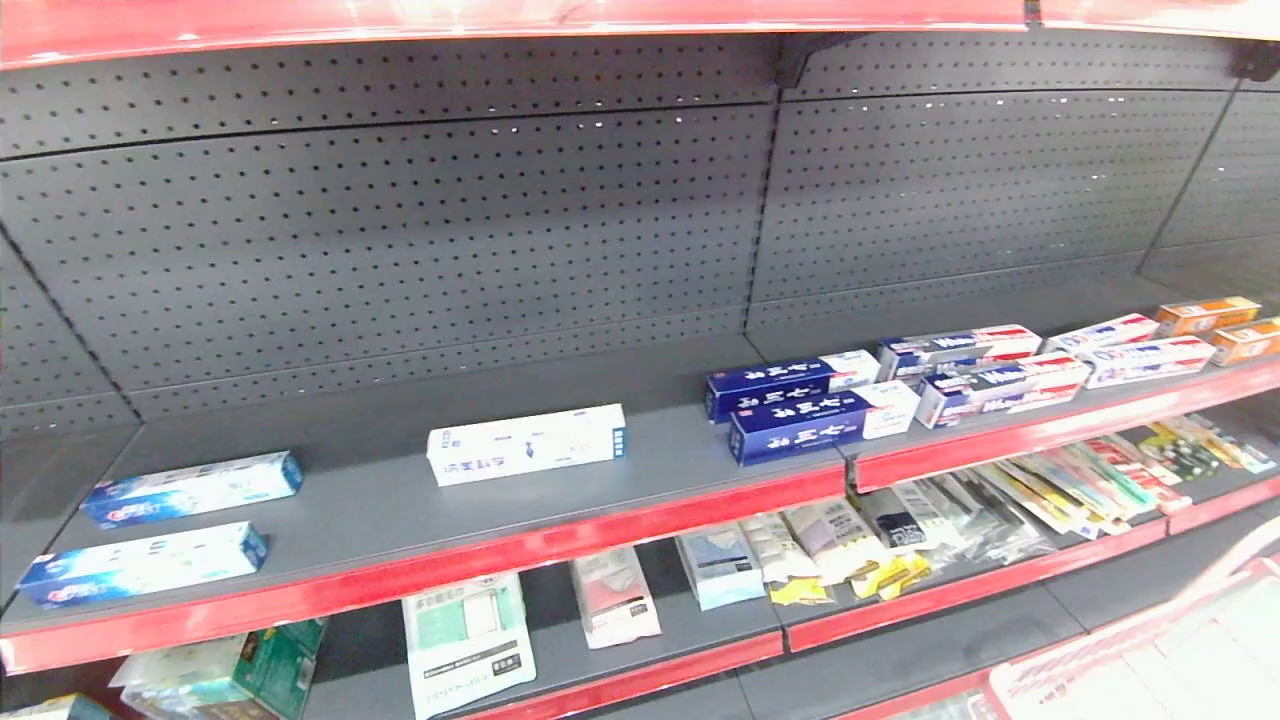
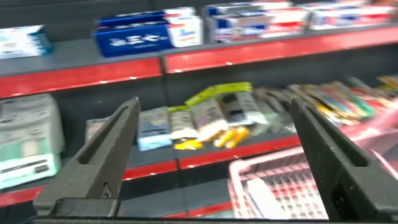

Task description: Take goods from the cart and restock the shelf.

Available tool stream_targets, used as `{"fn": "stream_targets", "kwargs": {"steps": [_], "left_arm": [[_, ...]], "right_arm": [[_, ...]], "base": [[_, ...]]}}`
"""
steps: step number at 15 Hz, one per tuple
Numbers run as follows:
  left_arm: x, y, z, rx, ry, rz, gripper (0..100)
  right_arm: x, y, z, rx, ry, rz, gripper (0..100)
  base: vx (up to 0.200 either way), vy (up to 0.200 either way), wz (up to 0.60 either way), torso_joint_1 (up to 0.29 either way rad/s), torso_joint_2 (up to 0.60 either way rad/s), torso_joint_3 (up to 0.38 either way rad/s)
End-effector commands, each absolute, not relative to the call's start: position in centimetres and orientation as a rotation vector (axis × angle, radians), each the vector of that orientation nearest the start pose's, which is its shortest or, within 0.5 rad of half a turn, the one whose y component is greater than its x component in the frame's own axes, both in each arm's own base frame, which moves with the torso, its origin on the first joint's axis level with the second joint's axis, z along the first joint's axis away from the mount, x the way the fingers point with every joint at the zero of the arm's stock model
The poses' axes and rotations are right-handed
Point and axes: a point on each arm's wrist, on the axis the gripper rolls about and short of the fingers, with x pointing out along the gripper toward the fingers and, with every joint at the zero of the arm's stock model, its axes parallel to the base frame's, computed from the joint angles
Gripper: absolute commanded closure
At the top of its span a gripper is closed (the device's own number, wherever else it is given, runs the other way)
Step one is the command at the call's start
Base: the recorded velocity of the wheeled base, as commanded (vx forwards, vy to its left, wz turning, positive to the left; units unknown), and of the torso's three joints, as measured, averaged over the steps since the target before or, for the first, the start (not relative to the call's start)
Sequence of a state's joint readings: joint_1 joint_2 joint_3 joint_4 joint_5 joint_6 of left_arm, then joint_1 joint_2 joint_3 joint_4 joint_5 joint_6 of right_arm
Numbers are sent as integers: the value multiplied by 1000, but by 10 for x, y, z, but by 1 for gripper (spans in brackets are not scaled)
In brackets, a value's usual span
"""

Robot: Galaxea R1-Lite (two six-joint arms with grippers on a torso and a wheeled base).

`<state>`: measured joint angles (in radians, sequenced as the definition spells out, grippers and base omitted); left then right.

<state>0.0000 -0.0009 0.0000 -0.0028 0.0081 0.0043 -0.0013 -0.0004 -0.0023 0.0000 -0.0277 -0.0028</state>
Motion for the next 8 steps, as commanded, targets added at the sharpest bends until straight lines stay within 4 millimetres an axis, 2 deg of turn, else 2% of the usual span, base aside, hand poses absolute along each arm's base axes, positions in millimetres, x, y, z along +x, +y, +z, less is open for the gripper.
{"fn": "stream_targets", "kwargs": {"steps": [1,8], "left_arm": [[-23,0,76,5,-3,9,0],[-23,0,76,3,-3,9,0]], "right_arm": [[-23,-1,76,-3,-3,-29,0],[-23,-1,76,-5,-3,-28,0]], "base": [[0,0,-600,2,2,7],[0,0,-600,3,2,1]]}}
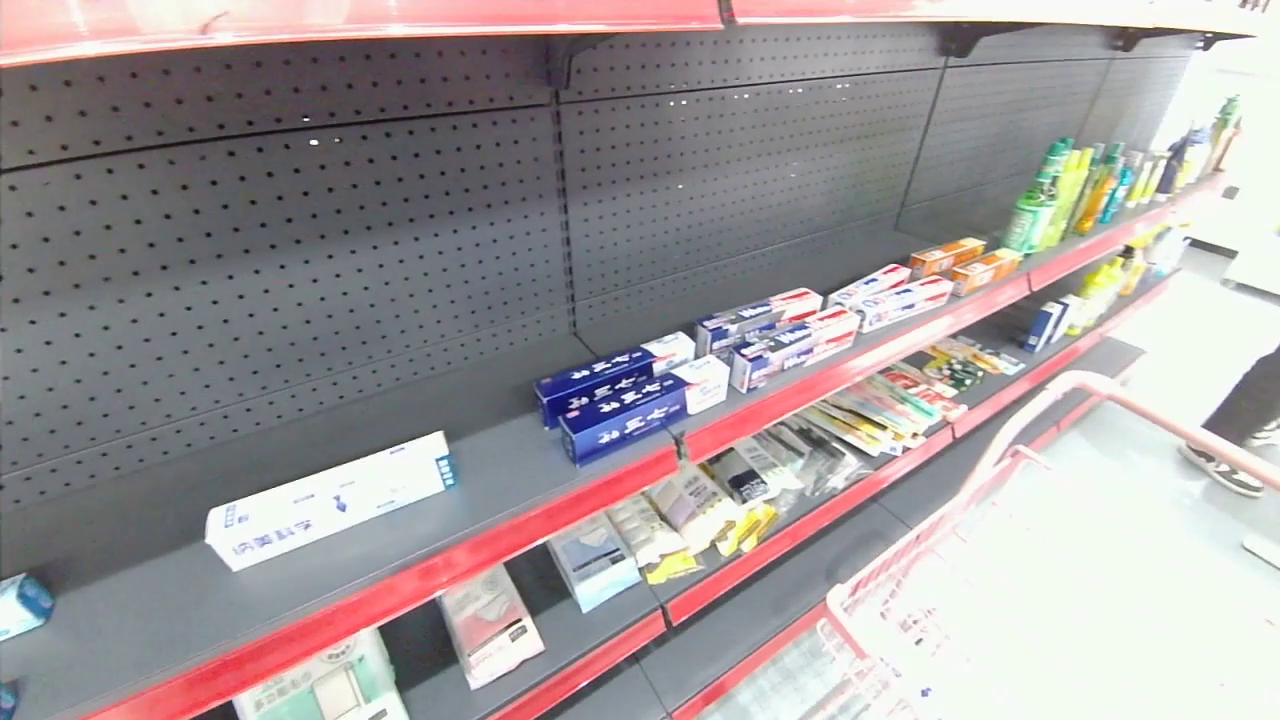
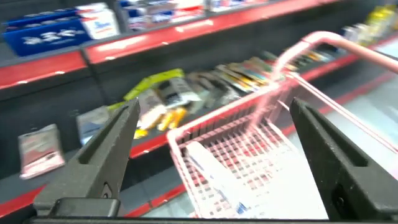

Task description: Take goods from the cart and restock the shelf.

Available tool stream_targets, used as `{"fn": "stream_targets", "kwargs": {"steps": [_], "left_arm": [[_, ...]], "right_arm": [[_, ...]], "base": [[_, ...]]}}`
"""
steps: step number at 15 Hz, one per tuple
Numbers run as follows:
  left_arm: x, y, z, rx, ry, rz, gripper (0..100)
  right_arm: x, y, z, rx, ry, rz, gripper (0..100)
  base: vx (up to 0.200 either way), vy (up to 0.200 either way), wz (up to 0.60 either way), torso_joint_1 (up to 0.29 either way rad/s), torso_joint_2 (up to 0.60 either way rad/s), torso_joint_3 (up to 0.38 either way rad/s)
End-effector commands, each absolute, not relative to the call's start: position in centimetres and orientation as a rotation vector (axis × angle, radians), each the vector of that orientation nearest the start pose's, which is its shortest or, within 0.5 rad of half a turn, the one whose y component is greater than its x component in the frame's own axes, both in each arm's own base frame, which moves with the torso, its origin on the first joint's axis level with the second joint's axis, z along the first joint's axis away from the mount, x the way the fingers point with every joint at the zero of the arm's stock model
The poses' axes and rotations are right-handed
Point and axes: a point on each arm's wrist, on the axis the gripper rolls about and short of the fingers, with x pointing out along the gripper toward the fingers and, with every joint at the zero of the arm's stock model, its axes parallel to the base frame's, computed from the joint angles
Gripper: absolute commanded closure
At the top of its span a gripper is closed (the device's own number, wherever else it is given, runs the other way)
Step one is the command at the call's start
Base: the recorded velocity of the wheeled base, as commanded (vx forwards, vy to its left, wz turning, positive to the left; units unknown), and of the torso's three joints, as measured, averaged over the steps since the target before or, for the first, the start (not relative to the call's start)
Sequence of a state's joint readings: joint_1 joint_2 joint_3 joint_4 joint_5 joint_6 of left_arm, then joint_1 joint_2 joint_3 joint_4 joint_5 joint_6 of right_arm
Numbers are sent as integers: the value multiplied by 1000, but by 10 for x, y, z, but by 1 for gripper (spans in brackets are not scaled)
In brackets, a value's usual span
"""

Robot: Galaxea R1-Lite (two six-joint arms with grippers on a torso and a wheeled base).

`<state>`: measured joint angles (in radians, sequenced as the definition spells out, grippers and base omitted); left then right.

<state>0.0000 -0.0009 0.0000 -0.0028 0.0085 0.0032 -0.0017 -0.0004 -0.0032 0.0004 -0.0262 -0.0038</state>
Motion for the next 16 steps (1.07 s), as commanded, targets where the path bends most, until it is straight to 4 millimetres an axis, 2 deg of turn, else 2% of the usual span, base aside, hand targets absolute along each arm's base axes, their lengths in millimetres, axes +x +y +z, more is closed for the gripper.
{"fn": "stream_targets", "kwargs": {"steps": [1,9,16], "left_arm": [[-23,0,76,3,-3,9,0],[-23,0,76,3,-3,9,0],[-23,0,76,3,-3,9,0]], "right_arm": [[-23,-1,76,-5,-3,-28,0],[-23,-1,76,-5,-3,-29,0],[-23,-1,76,-5,-3,-29,0]], "base": [[0,0,-600,7,2,12],[0,0,-600,4,3,4],[0,0,0,0,0,0]]}}
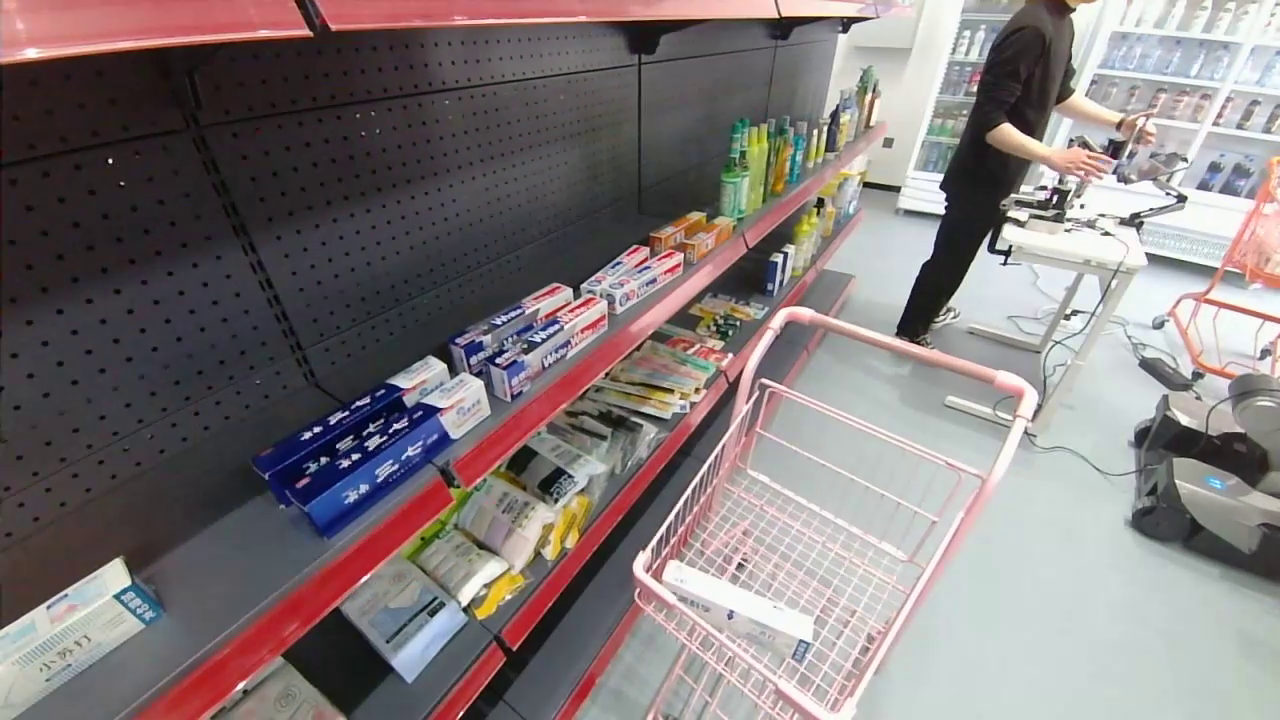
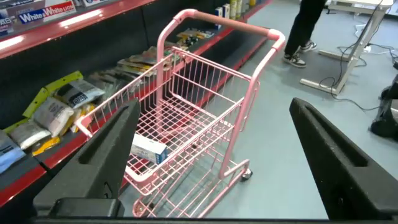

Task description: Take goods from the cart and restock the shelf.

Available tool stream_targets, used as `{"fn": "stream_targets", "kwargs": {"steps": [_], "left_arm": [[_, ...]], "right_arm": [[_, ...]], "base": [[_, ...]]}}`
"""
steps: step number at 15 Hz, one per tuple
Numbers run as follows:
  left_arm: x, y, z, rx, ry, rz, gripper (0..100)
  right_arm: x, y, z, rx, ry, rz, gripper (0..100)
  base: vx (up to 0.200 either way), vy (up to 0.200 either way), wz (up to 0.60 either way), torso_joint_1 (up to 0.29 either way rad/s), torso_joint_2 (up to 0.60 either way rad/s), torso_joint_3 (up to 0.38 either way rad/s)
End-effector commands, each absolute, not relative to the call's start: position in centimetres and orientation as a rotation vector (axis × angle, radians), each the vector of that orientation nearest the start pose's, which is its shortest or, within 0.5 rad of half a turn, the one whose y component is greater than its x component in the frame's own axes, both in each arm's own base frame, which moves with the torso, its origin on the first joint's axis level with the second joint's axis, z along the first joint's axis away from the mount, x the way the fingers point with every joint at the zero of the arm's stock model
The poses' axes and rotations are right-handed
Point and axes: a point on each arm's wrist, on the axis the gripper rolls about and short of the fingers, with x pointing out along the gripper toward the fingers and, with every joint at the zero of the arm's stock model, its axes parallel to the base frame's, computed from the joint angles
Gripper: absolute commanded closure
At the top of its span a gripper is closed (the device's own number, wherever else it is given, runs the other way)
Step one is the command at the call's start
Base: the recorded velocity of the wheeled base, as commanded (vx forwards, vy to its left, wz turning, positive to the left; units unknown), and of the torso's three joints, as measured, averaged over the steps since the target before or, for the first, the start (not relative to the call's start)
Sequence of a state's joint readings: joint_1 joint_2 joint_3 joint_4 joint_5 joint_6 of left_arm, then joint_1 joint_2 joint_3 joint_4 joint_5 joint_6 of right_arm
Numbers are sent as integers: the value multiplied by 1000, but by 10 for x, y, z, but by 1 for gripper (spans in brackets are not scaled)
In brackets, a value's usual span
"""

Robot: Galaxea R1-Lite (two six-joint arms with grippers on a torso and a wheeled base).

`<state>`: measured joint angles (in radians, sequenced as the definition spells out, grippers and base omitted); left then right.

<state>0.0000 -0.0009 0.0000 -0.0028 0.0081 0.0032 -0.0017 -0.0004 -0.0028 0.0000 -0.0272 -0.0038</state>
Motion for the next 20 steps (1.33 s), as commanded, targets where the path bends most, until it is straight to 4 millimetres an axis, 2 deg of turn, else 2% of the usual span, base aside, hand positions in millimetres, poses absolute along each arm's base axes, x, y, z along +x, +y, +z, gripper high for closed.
{"fn": "stream_targets", "kwargs": {"steps": [1,13,14,15,16,17,18,19,20], "left_arm": [[-23,0,76,3,-3,9,0],[-23,0,76,3,-3,9,0],[-23,0,76,2,-3,9,0],[-23,0,76,3,-3,9,0],[-23,0,76,3,-3,9,0],[-23,0,76,3,-3,8,0],[-23,0,76,3,-3,9,0],[-23,0,76,3,-3,9,0],[-23,0,76,3,-3,9,0]], "right_arm": [[-23,-1,76,-5,-3,-29,0],[-23,0,78,-3,-9,-25,0],[-24,-1,134,58,-54,-5,0],[-13,-1,185,210,-56,-14,0],[1,-1,223,257,-35,-9,0],[10,0,241,216,18,-10,0],[29,0,252,126,122,-19,0],[61,-1,263,83,219,-52,0],[90,-5,263,71,304,-99,0]], "base": [[0,0,0,0,0,0],[0,0,0,0,0,0],[0,0,0,0,0,0],[0,0,0,0,0,0],[0,0,0,0,0,0],[0,0,0,0,0,0],[0,0,0,0,0,0],[0,0,0,0,0,0],[0,0,0,0,0,0]]}}
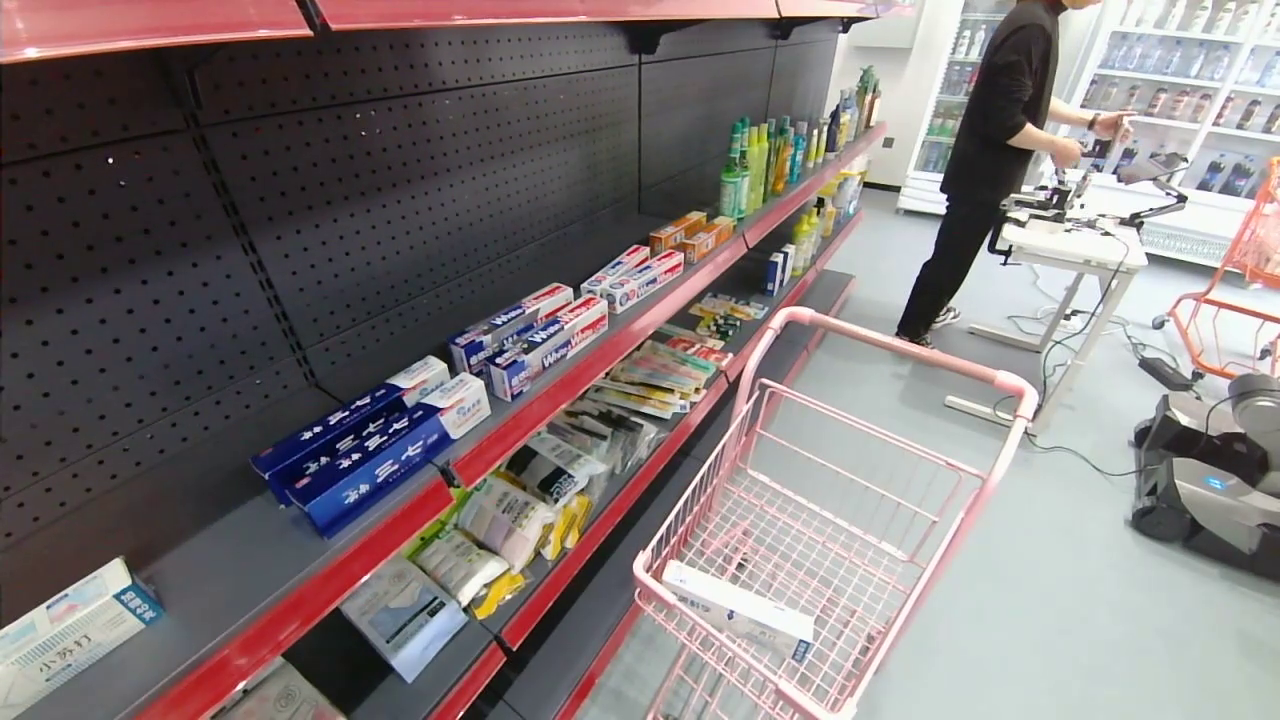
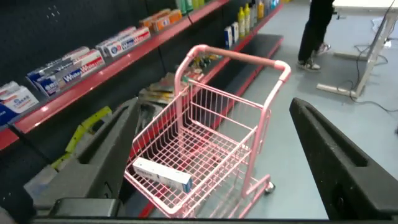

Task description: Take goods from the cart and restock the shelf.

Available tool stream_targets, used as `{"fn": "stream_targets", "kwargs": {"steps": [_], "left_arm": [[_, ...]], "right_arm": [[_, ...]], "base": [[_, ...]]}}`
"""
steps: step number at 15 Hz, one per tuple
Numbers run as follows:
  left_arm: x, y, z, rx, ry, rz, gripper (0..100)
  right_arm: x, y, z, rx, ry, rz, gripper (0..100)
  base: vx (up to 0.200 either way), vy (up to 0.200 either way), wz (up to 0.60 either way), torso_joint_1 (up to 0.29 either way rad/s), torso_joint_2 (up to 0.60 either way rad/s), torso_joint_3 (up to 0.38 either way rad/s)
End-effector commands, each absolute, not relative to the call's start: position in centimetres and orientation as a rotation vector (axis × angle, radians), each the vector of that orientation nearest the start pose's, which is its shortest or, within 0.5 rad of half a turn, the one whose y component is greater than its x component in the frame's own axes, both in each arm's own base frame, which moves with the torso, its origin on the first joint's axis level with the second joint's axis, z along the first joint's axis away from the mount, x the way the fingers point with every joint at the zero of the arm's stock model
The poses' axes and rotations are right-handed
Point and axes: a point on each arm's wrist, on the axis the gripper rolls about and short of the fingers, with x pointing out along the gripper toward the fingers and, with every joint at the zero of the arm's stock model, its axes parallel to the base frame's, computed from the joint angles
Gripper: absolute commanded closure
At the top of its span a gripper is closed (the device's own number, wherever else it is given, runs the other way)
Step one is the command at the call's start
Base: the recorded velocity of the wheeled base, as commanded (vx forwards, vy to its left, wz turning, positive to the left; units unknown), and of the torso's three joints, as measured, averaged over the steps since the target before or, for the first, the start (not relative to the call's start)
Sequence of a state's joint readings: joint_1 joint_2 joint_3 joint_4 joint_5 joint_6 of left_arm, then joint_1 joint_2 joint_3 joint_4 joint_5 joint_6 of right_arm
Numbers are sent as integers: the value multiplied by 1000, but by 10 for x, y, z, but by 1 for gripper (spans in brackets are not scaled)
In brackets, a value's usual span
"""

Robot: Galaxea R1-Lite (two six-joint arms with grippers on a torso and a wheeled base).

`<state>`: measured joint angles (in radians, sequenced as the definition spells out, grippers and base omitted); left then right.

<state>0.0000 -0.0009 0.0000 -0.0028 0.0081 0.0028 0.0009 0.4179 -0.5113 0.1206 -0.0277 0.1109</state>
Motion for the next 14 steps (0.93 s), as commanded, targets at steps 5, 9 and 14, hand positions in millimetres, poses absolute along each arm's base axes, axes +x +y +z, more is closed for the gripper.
{"fn": "stream_targets", "kwargs": {"steps": [5,9,14], "left_arm": [[-23,0,76,2,-3,11,0],[-23,0,76,2,-3,11,0],[-23,0,76,2,-3,11,0]], "right_arm": [[272,-29,176,-43,830,129,0],[338,7,93,-317,982,533,0],[392,52,27,-381,991,691,0]], "base": [[0,0,0,0,0,0],[0,0,0,0,0,0],[0,0,0,0,0,0]]}}
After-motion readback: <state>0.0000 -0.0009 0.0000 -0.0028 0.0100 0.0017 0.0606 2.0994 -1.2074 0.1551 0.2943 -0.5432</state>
